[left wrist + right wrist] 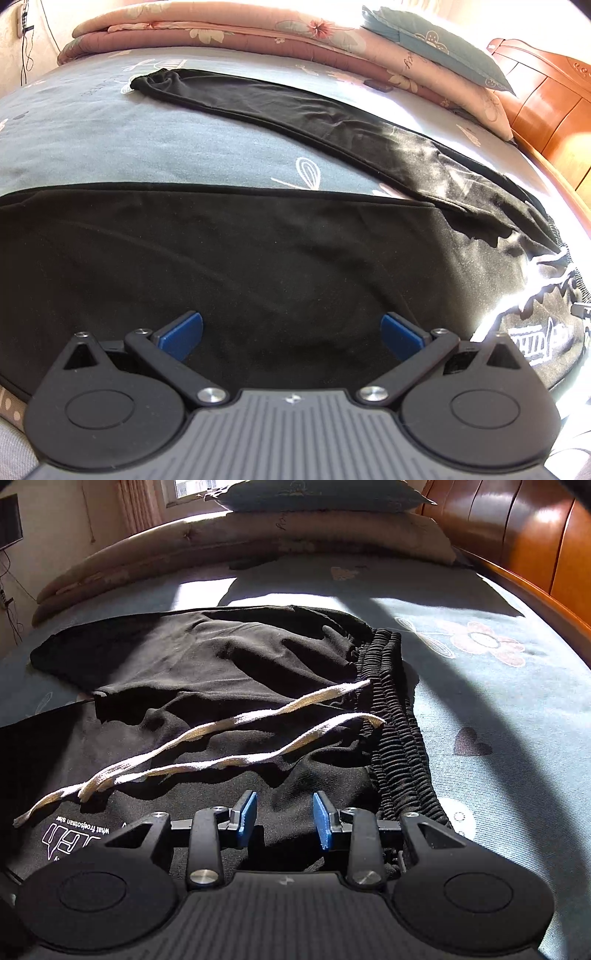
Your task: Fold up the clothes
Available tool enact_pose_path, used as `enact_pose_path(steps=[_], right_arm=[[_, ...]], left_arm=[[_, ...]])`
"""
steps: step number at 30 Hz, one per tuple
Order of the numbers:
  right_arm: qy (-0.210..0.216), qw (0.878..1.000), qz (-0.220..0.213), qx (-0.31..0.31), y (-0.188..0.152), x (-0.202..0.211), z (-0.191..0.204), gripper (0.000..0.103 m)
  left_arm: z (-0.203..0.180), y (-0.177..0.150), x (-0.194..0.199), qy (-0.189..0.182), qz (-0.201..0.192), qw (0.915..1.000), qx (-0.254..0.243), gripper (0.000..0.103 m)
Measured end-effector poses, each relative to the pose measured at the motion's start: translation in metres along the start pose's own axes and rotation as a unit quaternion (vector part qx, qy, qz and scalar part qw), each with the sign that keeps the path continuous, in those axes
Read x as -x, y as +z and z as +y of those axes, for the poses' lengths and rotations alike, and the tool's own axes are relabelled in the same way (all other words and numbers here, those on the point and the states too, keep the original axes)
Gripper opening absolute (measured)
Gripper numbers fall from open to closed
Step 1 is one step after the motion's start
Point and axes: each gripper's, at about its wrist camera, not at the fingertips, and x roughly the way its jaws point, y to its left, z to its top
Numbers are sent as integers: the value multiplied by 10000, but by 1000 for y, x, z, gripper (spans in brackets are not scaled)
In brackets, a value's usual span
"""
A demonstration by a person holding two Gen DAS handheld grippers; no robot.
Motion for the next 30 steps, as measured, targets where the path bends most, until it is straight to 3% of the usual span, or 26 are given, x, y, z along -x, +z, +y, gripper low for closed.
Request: enact_pose_path(steps=[3,11,15,18,23,30], right_arm=[[16,9999,135,-8,-10,6,-9,38],[70,9974,-707,148,67,33,-6,39],[196,9973,-710,25,122,-14,-6,39],[384,9983,-370,-225,147,-65,-8,38],[-227,9996,40,-172,157,-133,-14,30],[-420,9983,-264,-293,167,-136,-18,30]], left_arm=[[0,4,7,102,-86,9999,-45,102],[-23,20,8,-277,-186,9989,-324,102],[-35,23,0,-337,-135,9979,-539,102],[-38,24,-10,-276,-32,9977,-618,102],[-32,26,-27,-238,81,9983,-533,102],[-24,25,-36,-229,161,9986,-439,102]])
